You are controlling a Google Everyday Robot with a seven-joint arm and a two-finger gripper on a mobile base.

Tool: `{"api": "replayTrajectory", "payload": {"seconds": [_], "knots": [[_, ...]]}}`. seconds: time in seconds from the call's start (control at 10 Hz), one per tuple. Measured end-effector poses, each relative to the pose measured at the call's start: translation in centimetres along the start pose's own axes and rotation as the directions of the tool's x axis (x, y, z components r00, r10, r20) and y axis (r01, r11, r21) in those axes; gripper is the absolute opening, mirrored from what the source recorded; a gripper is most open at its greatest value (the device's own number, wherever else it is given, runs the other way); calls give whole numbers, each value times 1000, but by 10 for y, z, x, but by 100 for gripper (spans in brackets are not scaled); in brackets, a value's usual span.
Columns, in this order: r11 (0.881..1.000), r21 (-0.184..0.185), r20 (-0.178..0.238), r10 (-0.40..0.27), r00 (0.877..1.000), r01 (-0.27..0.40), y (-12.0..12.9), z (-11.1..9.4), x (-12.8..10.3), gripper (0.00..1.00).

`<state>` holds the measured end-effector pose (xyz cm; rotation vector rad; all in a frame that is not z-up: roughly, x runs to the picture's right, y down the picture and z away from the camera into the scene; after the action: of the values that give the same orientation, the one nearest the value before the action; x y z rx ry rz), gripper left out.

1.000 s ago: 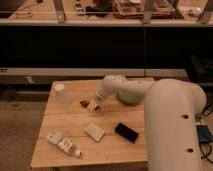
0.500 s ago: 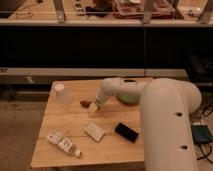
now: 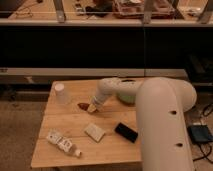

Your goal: Place the pepper in the ceramic bowl

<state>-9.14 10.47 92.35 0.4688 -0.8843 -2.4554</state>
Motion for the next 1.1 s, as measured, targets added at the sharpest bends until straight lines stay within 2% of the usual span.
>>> {"api": "replayTrajectory", "payload": {"seconds": [0.1, 0.3, 0.4, 0.5, 0.7, 0.8, 0.9, 1.0, 1.1], "knots": [[1000, 7, 10, 3, 1000, -3, -1, -1, 0, 2], [999, 25, -9, 41, 999, -41, 0, -14, 8, 0], [995, 46, -72, 89, 993, -86, 4, -41, 28, 0], [992, 55, -111, 120, 987, -115, 11, -62, 38, 0], [981, 66, -171, 193, 966, -184, 32, -100, 42, 0], [966, 44, -185, 260, 948, -256, 56, -118, 30, 0], [949, 17, -191, 313, 930, -315, 74, -126, 18, 0], [913, -26, -207, 394, 896, -407, 103, -136, -2, 0], [867, -56, -240, 470, 849, -496, 128, -149, -21, 0]]}}
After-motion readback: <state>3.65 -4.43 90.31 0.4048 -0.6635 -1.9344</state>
